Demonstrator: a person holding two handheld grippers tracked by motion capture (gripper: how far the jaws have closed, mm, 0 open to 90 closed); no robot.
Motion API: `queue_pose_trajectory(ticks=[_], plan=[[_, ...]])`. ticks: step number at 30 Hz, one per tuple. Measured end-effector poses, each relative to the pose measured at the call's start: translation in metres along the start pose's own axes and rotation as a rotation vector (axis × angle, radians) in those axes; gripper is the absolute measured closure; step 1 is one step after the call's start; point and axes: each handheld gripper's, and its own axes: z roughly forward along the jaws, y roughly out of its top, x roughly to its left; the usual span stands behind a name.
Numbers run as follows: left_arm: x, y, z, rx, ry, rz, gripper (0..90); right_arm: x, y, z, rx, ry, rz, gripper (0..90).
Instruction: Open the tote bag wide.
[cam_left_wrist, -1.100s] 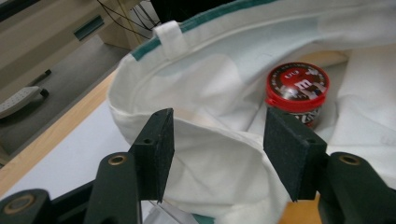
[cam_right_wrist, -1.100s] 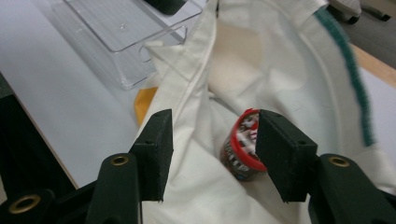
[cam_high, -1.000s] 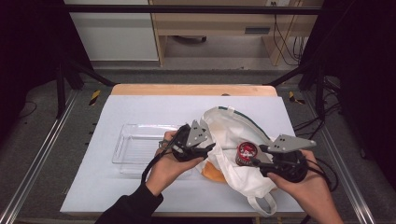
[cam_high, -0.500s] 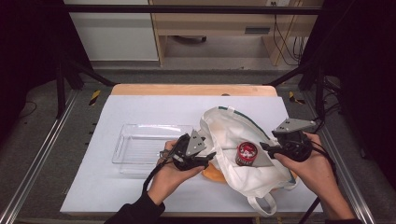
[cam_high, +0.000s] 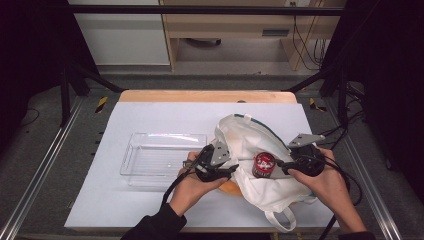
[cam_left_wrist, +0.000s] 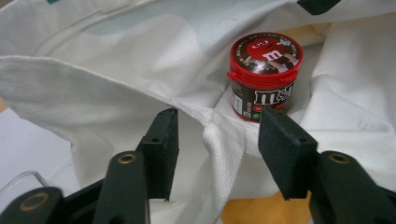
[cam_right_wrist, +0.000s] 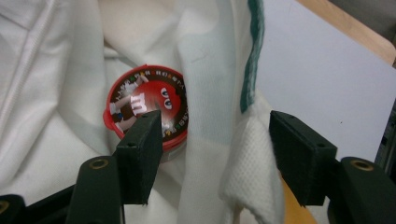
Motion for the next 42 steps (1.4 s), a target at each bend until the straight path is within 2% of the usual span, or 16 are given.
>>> queue_pose_trajectory(ticks=[4,7,9,13,17,21,23,27,34,42], plan=[[-0.001,0.000,0.004,0.006,0.003,0.008,60.0,0.002,-0.005,0.008,0.035,-0.017,-0.020,40.5],[-0.001,0.000,0.006,0.010,0.000,0.007,66.5,0.003,-0.008,0.011,0.040,-0.034,-0.028,49.5],[-0.001,-0.001,0.007,0.011,-0.002,0.009,70.2,0.002,-0.009,0.010,0.040,-0.026,-0.026,59.7],[0.000,-0.002,0.008,0.022,-0.008,0.011,74.9,-0.004,-0.010,0.009,0.027,-0.024,-0.007,72.4],[0.001,-0.005,0.007,0.035,-0.023,0.009,79.1,-0.015,-0.011,0.009,0.004,-0.013,0.036,79.3],[0.001,-0.011,0.006,0.046,-0.031,0.009,81.1,-0.029,-0.013,0.014,-0.011,0.000,0.102,82.8],[0.001,-0.013,0.005,0.049,-0.035,0.010,81.8,-0.034,-0.014,0.016,-0.010,-0.003,0.114,84.0],[0.000,-0.014,0.004,0.054,-0.040,0.008,82.7,-0.040,-0.013,0.020,-0.011,-0.009,0.129,85.4],[0.002,-0.020,-0.001,0.053,-0.044,-0.004,83.0,-0.052,-0.005,0.019,-0.005,-0.038,0.127,85.9],[0.002,-0.029,-0.005,0.063,-0.051,-0.006,83.2,-0.064,-0.007,0.030,0.008,-0.066,0.147,86.2]])
